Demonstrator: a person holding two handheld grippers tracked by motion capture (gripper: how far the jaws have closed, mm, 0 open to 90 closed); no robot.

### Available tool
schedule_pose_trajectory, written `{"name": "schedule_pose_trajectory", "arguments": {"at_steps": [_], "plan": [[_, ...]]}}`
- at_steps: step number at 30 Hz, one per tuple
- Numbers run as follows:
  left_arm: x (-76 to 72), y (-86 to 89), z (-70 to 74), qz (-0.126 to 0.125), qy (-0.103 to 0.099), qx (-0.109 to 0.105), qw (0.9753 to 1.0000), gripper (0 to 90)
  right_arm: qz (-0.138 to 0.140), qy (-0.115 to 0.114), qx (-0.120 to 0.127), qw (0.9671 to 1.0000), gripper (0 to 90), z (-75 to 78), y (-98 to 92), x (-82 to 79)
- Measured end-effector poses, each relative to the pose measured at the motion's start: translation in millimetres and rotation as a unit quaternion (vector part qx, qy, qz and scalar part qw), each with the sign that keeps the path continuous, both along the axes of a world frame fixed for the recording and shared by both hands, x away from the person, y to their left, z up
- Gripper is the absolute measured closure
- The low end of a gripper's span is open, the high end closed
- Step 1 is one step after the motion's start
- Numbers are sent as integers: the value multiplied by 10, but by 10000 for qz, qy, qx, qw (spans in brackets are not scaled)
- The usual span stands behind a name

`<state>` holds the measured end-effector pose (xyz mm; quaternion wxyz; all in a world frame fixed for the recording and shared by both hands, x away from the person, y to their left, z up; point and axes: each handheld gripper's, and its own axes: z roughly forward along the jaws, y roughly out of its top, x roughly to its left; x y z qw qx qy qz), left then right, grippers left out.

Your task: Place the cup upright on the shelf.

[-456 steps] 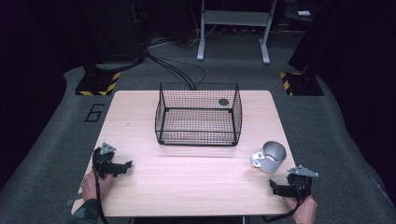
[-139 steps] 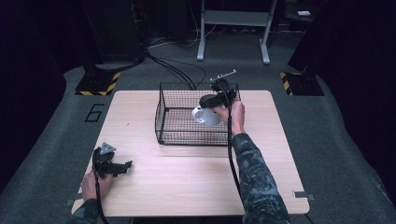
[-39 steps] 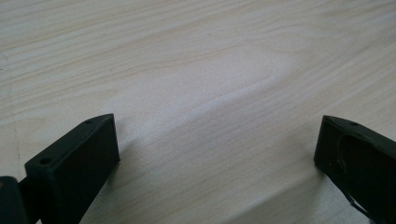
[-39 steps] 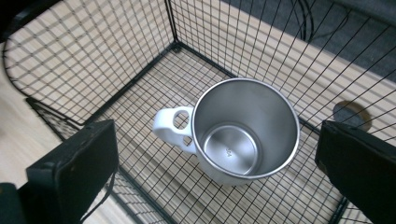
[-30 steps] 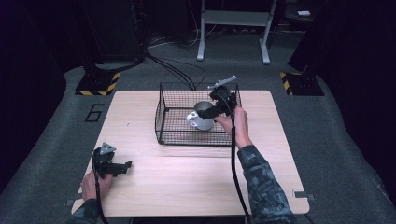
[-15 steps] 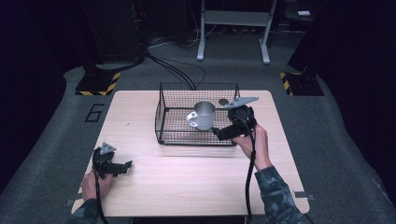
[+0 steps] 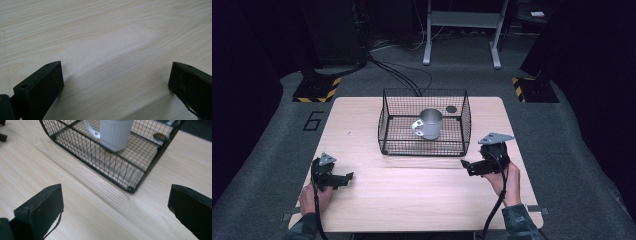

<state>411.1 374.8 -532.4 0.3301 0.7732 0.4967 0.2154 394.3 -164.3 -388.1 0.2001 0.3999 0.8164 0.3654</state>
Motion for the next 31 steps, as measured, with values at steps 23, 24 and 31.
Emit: {"name": "schedule_pose_trajectory", "arguments": {"at_steps": [23,24,31], "plan": [[0,0,0,3,-1,-3,10000,0,-1178,568,303,9910,0,-1318,-761,-287],[1,0,0,2,-1,-2,10000,0,-1222,608,256,9903,0,-1353,-775,-279],[1,2,0,-8,-8,17,10000,0,-1403,332,21,9896,0,-1423,-742,-301]]}}
